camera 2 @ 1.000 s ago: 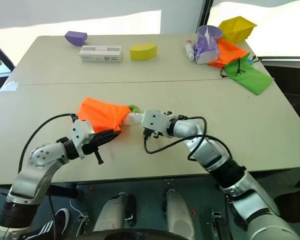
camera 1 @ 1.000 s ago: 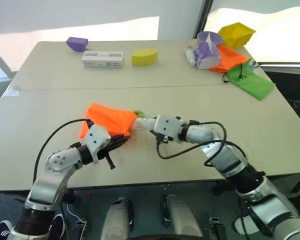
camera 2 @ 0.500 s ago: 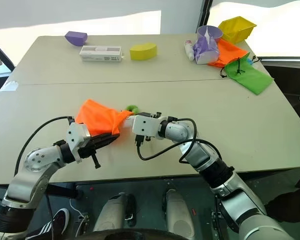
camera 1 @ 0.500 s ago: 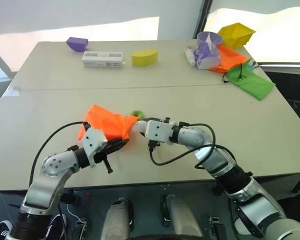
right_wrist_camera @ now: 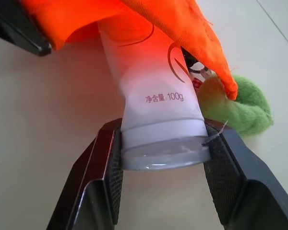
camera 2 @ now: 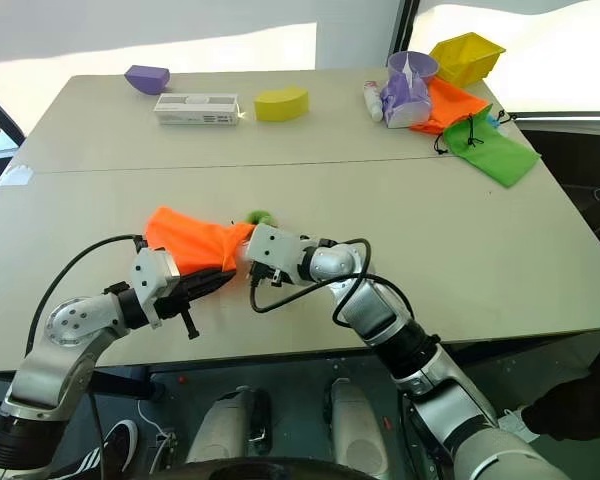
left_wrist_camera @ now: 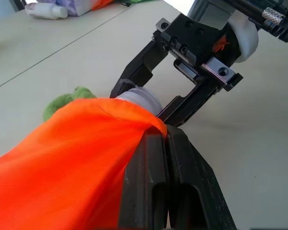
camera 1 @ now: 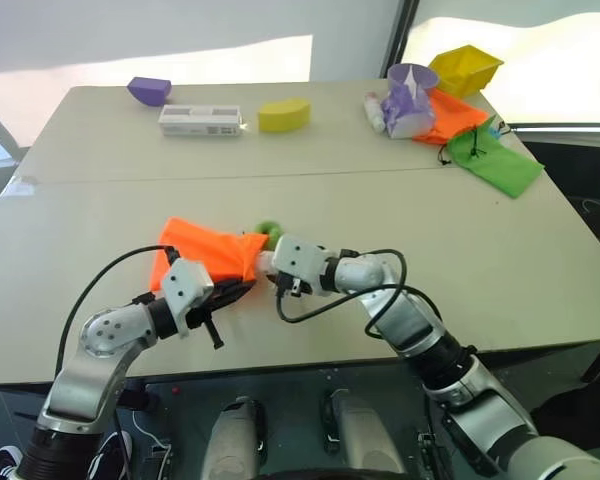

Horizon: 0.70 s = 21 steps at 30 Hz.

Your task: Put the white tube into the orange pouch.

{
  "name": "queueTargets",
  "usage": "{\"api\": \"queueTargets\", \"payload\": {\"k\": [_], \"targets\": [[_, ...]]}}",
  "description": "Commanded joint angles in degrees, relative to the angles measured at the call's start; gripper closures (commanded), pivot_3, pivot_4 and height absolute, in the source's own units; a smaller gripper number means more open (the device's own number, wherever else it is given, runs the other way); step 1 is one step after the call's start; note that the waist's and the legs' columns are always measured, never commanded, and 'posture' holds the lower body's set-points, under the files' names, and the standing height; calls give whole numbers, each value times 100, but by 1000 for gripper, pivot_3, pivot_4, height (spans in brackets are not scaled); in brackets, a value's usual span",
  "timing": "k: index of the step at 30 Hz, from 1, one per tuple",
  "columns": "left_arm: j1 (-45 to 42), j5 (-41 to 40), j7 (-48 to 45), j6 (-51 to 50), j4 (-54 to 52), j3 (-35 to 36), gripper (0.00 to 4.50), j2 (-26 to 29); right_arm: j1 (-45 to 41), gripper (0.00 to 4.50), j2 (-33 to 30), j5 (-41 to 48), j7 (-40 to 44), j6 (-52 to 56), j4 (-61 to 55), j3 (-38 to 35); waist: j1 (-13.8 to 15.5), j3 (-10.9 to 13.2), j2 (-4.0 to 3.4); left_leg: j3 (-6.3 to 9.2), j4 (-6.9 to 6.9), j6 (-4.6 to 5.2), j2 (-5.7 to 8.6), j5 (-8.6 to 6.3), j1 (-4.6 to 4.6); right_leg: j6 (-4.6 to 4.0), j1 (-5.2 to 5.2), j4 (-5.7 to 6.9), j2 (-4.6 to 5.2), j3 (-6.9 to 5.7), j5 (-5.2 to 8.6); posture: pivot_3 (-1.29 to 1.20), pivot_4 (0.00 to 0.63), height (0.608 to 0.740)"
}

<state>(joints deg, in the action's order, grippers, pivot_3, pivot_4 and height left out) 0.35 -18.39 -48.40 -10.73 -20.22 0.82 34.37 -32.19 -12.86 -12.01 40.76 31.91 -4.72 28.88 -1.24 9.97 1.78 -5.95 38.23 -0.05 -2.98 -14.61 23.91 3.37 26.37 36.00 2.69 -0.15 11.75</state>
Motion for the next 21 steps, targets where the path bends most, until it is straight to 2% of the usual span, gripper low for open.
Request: {"api": "queueTargets", "payload": {"k": [1,4,8,13,17,21], "targets": [[-1,-56,-43,126,-220,-20,4500,-5,-211,2691,253,183,-40,-27,-37,-76,2,0,0,0,0,0,0,0,0,0,0,0,0,0,0,0,150,740],[36,-42,-97,141,-228,-27,4500,29,-268,2691,183,54,-73,-137,40,-40,7,0,0,-1,0,-1,1,1,1,0,-1,-2,2,0,0,0,150,740],[47,-91,-75,126,-222,88,4500,38,-221,2691,-166,175,27,-250,9,-371,12,0,0,-3,0,-1,2,1,3,0,-1,-6,8,0,0,0,150,740],[-102,-436,-53,-122,-194,414,4500,85,63,2691,-945,355,304,-391,-267,-765,59,0,0,-3,0,-2,2,0,7,1,-1,-9,19,-1,1,0,150,740],[-118,-406,-193,79,41,518,4500,181,289,2691,-1374,559,493,-342,-478,-1016,21,0,0,-4,0,-2,5,0,9,1,-4,-18,21,-1,1,0,150,740],[-108,-459,-342,130,114,526,4500,217,428,2691,-1399,928,592,-15,-740,-1251,8,0,0,-2,-2,-1,3,0,9,1,0,-19,1,0,1,0,150,740]]}}
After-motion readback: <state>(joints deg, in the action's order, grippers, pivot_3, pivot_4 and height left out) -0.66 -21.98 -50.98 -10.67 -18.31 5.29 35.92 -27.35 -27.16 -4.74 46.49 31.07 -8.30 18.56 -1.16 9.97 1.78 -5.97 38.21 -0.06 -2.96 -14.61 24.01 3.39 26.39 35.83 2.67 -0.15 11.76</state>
